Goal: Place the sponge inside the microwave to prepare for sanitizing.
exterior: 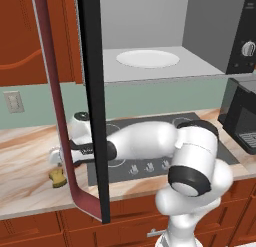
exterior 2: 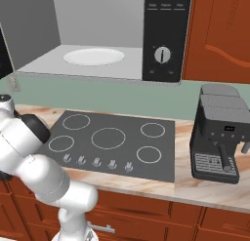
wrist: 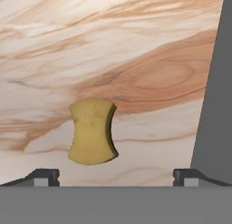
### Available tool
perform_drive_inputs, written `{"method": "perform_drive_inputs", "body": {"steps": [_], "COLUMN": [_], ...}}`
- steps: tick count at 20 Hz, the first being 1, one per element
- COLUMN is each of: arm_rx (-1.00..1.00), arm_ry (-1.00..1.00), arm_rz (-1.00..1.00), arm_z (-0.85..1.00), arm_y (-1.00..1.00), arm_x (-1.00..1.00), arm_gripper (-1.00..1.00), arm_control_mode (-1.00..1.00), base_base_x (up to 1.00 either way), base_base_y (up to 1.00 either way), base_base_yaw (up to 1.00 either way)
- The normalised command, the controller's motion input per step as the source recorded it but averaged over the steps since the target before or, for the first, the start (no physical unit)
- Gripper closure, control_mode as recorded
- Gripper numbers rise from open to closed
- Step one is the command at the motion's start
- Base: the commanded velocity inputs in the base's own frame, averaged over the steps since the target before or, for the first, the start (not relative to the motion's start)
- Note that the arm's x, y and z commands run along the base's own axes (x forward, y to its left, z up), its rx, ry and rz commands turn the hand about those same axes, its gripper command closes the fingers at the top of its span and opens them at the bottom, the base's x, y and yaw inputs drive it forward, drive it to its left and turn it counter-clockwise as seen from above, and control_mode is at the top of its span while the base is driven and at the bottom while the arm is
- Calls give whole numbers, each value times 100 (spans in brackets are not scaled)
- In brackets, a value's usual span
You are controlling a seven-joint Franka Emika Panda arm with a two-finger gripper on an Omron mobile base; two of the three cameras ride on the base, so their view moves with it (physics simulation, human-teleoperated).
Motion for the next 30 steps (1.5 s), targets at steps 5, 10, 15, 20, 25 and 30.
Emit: {"method": "perform_drive_inputs", "body": {"steps": [5,10,15,20,25,30], "arm_rx": [0,0,0,0,-3,-8], "arm_ry": [0,0,0,0,0,0], "arm_rz": [0,0,0,0,0,-2], "arm_z": [-11,-9,-2,-4,-21,-22], "arm_y": [24,10,4,12,1,0], "arm_x": [0,0,0,0,0,0], "arm_gripper": [-100,-100,-100,-100,-100,-100], "arm_control_mode": [-100,-100,-100,-100,-100,-100], "base_base_x": [0,0,0,0,0,0], "base_base_y": [0,0,0,0,0,0], "base_base_yaw": [0,0,0,0,0,0]}}
